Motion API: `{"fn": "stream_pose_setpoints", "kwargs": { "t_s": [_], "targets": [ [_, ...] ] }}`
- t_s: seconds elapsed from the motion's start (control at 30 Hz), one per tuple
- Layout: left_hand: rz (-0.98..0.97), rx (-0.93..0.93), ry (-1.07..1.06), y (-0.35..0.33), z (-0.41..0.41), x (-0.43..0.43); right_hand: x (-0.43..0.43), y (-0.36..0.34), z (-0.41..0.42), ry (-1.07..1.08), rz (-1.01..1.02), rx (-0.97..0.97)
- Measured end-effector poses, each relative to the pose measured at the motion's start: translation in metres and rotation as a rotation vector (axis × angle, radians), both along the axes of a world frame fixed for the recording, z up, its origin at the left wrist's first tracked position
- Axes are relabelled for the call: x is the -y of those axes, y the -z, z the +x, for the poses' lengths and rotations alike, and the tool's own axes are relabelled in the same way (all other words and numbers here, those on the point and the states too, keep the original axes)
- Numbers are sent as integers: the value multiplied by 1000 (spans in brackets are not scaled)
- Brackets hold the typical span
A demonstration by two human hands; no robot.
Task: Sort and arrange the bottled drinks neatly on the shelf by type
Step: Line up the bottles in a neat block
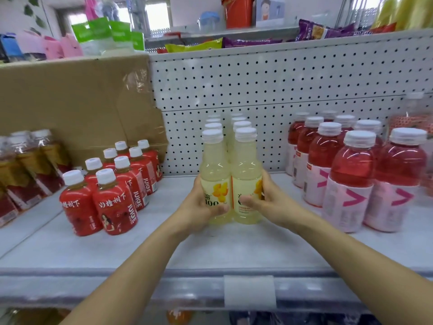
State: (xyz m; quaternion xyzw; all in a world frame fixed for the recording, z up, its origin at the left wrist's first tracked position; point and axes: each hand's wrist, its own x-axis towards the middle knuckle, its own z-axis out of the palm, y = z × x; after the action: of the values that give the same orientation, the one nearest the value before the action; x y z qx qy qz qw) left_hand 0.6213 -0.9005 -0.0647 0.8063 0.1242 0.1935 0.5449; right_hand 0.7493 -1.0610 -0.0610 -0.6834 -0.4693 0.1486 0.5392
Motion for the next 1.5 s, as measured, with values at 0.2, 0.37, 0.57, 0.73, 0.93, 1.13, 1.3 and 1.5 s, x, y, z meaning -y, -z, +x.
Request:
{"fn": "stream_pose_setpoints", "kwargs": {
  "t_s": [0.2,0.37,0.57,0.73,0.93,1.13,1.3,1.5],
  "targets": [
    [-22,21,-25,0,-3,-1,-8,5,-8,114,-2,-8],
    [-6,20,-15,3,-3,-7,-9,8,-9,121,-1,3],
    [-17,1,-28,1,-4,-1,-7,5,-15,161,-12,-5],
    [272,128,-270,-11,-24,20,23,-6,-33,301,-46,242],
    [564,388,-116,-12,-38,89,127,-2,-39,471,184,627],
    [373,149,81,-13,15,156,215,-4,16,692,231,522],
    [207,17,70,-14,71,198,235,-8,83,380,4,113],
    [75,54,101,-7,117,207,223,-3,120,112,0,96]
  ]
}}
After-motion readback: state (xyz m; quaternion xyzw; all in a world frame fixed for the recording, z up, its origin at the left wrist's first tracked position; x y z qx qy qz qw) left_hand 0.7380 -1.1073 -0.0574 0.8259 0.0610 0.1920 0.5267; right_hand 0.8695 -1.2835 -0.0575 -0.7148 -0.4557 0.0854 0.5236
